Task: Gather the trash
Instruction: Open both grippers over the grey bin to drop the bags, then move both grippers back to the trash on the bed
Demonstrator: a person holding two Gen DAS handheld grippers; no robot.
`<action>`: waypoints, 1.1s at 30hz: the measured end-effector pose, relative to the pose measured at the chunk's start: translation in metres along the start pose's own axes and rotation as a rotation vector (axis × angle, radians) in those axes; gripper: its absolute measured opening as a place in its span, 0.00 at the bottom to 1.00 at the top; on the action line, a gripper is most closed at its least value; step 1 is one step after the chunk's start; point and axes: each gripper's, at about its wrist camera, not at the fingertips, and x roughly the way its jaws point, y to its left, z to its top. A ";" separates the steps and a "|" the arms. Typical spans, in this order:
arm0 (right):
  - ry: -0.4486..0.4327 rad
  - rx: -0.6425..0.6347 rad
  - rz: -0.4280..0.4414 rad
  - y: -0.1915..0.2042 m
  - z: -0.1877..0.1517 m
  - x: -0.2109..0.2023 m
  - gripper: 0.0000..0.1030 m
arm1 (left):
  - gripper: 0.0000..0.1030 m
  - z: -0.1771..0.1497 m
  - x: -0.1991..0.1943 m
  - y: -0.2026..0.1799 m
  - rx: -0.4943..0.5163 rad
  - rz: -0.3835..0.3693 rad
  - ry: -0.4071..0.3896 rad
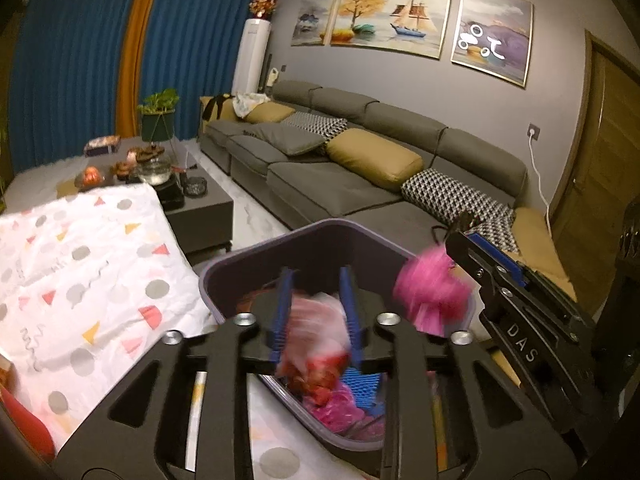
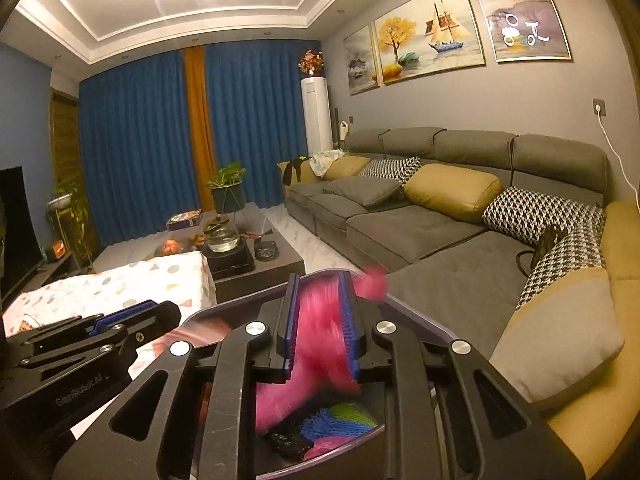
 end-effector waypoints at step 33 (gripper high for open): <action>-0.044 -0.032 0.126 0.064 -0.032 -0.096 0.85 | 0.87 -0.055 -0.176 0.069 -0.102 0.447 -0.180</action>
